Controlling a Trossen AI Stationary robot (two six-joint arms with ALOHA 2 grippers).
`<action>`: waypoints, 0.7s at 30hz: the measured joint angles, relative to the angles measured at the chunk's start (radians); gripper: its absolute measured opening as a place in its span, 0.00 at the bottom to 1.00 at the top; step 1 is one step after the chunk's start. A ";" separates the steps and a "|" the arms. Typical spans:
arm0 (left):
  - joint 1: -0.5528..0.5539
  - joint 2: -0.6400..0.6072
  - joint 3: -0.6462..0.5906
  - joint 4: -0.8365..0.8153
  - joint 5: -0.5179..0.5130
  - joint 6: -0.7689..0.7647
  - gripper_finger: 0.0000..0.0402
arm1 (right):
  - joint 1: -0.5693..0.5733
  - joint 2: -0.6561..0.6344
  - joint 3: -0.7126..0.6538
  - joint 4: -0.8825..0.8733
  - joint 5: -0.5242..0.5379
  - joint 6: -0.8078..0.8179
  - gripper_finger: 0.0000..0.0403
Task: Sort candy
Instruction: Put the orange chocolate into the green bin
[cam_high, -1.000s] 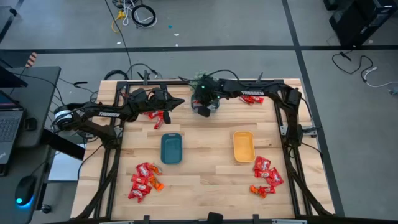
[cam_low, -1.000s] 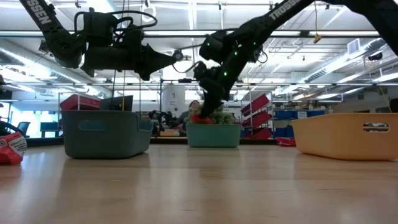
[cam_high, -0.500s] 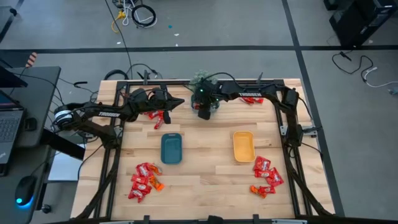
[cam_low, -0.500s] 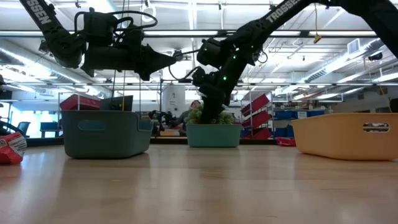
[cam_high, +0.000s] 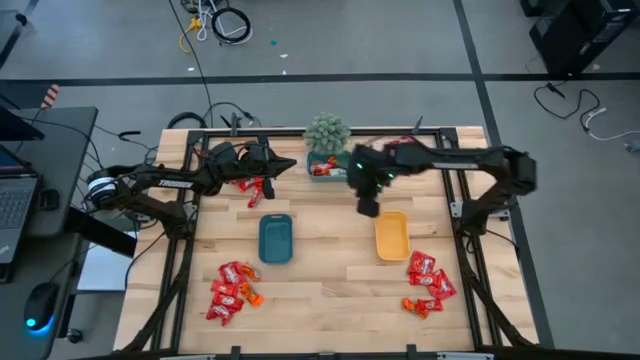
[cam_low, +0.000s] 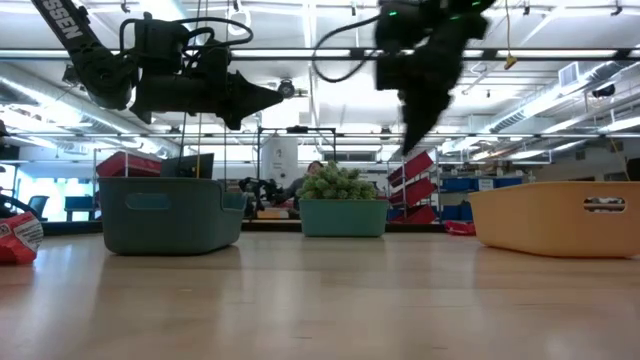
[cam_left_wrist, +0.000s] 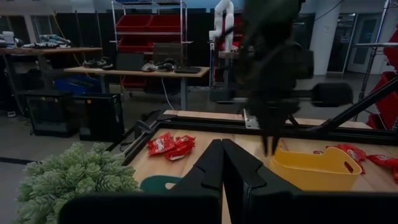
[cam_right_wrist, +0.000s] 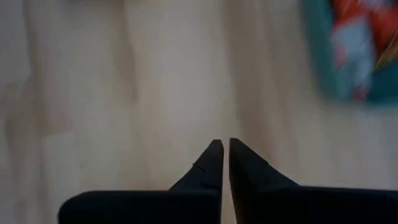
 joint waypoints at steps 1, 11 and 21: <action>0.000 0.000 0.000 0.000 0.000 0.001 0.01 | 0.023 -0.032 -0.041 0.002 0.000 0.041 0.02; 0.000 0.000 0.000 0.000 0.000 -0.001 0.01 | 0.321 -0.334 -0.364 0.175 -0.047 0.406 0.02; 0.002 0.000 0.000 0.000 0.000 0.001 0.01 | 0.596 -0.393 -0.510 0.390 -0.080 0.796 0.14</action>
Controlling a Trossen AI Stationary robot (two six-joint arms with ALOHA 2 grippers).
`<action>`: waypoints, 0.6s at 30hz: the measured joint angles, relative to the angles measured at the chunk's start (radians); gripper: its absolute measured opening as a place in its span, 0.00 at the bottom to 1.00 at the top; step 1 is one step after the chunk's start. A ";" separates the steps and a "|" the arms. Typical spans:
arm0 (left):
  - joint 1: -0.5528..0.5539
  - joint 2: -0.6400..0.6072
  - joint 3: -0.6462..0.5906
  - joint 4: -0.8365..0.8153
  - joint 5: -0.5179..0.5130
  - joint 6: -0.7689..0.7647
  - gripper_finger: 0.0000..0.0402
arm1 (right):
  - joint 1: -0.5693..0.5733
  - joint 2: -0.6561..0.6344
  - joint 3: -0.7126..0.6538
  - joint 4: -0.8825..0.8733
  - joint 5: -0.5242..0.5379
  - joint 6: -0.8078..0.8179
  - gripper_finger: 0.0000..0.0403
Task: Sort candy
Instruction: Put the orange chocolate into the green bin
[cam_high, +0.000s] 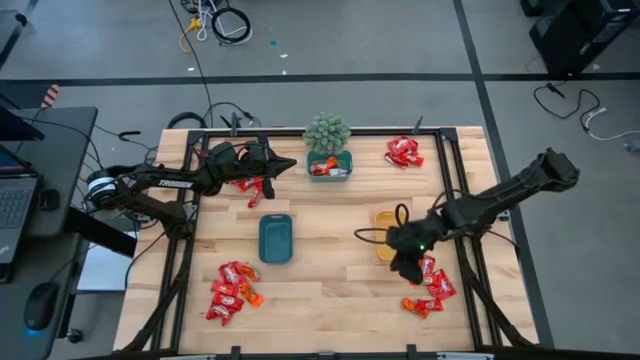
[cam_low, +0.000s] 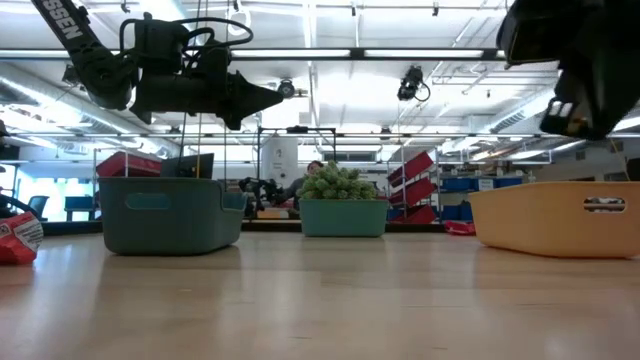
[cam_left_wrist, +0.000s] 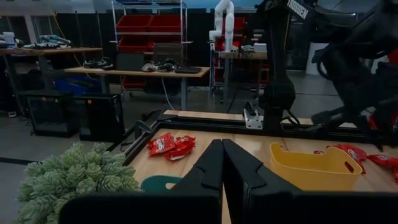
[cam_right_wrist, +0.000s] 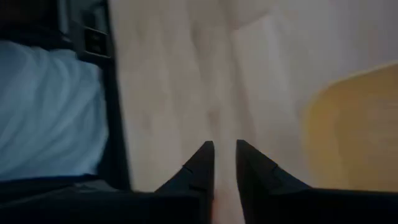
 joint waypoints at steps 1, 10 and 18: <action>0.001 0.000 0.000 0.000 0.000 0.000 0.01 | 0.017 0.000 -0.002 0.013 0.000 0.032 0.17; 0.001 0.000 0.000 -0.032 0.000 0.020 0.01 | 0.172 0.033 -0.051 0.019 0.002 0.320 0.39; 0.001 0.000 0.000 -0.047 0.000 0.024 0.01 | 0.271 0.206 -0.074 0.204 -0.001 0.394 0.50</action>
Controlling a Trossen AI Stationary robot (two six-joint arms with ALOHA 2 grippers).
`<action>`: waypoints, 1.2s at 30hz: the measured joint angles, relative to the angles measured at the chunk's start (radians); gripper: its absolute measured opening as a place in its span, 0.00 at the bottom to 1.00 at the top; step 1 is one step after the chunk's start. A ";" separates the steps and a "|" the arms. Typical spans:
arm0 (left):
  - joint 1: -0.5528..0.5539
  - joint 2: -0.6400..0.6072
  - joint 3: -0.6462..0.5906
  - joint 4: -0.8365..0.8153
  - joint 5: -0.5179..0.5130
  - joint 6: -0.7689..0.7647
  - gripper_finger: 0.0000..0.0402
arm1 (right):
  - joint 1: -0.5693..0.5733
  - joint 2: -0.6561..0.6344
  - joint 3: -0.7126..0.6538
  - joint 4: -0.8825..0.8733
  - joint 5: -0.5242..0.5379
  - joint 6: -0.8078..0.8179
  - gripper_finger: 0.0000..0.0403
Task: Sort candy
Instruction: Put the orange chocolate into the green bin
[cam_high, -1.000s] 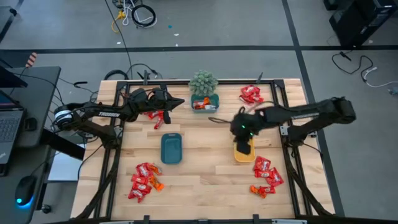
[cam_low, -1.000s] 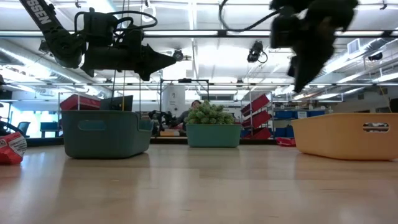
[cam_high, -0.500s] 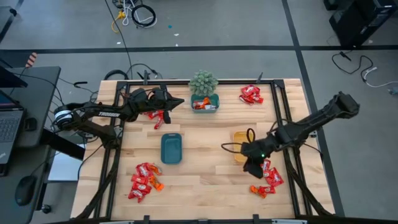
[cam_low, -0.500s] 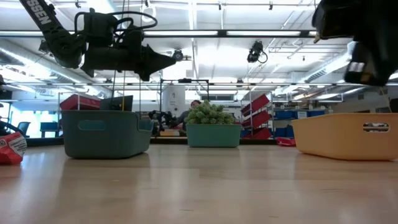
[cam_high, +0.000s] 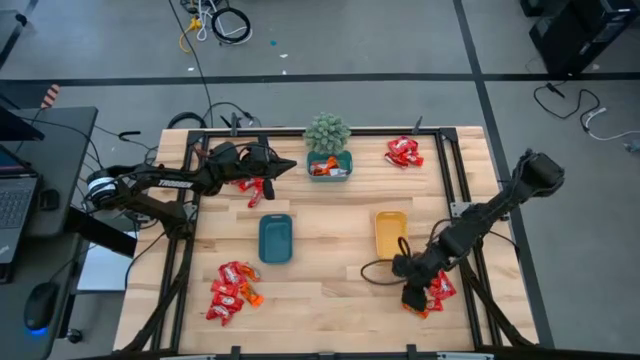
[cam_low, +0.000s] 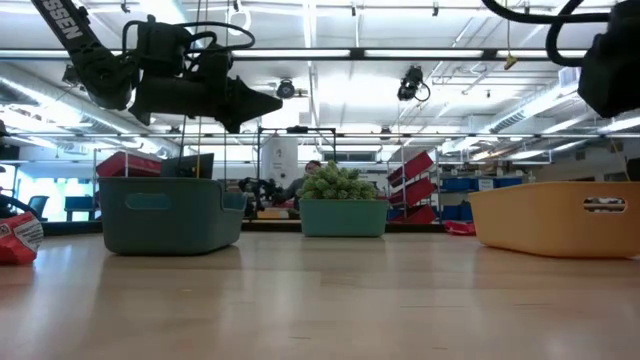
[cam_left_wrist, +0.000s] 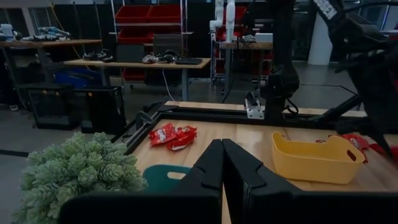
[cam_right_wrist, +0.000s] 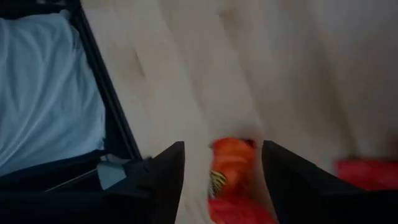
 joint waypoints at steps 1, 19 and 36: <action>0.000 0.000 0.000 -0.006 0.000 0.000 0.01 | 0.008 0.023 0.000 0.031 -0.001 0.003 0.50; -0.002 0.000 0.000 -0.070 0.000 -0.007 0.01 | 0.070 0.162 0.010 0.112 -0.098 0.052 0.49; -0.002 0.000 0.000 -0.087 0.000 -0.006 0.01 | 0.106 0.171 0.008 0.113 -0.170 0.110 0.46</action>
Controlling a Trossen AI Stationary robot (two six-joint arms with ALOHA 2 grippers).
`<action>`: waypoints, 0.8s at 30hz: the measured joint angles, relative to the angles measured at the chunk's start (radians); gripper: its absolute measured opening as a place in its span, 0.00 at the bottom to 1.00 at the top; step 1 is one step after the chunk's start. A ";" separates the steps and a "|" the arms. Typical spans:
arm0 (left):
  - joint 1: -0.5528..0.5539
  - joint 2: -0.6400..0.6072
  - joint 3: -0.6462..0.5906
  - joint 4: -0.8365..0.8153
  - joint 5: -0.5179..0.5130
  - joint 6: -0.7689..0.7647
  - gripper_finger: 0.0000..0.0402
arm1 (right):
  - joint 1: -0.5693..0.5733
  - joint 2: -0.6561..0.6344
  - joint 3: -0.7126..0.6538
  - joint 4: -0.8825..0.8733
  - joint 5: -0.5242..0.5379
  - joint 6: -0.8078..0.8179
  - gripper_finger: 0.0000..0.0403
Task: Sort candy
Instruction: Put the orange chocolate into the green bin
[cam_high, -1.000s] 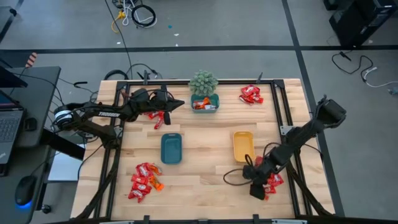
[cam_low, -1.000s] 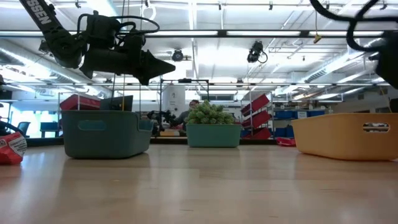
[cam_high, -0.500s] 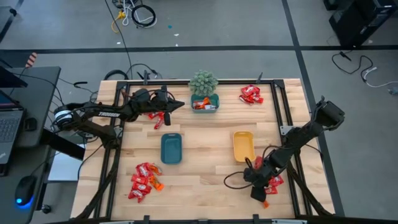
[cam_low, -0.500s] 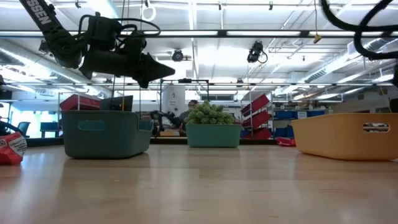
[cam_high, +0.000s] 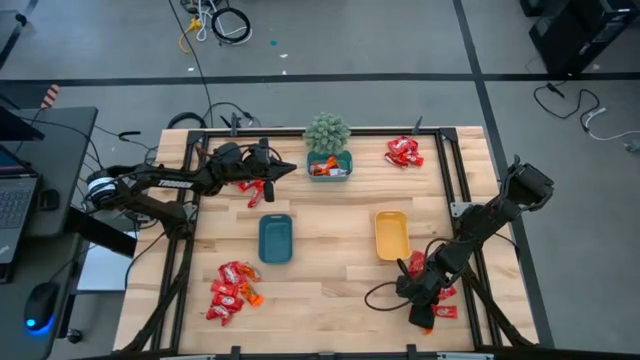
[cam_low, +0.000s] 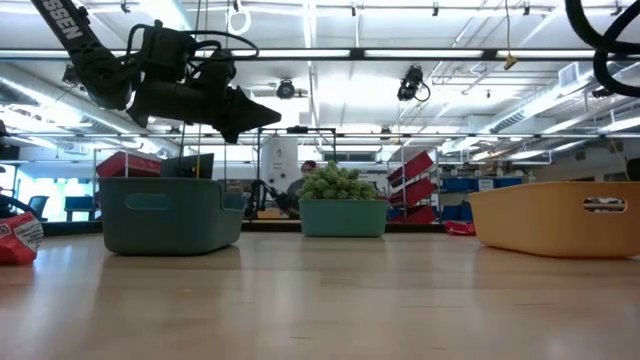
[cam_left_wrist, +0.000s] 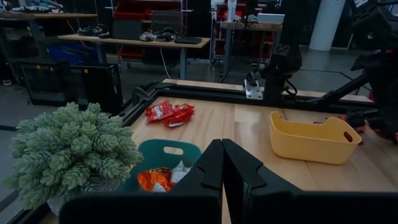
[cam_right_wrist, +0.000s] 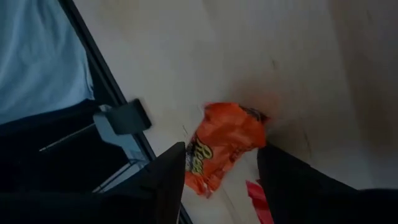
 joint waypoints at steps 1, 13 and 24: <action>0.000 0.000 0.000 0.001 0.000 0.000 0.01 | 0.000 0.001 0.000 0.007 0.009 -0.001 0.45; 0.000 0.000 0.000 -0.018 0.000 0.000 0.01 | -0.015 -0.001 -0.026 0.026 0.066 -0.028 0.18; 0.000 0.000 0.000 -0.017 0.000 -0.003 0.01 | -0.124 -0.015 0.015 0.015 0.048 -0.216 0.01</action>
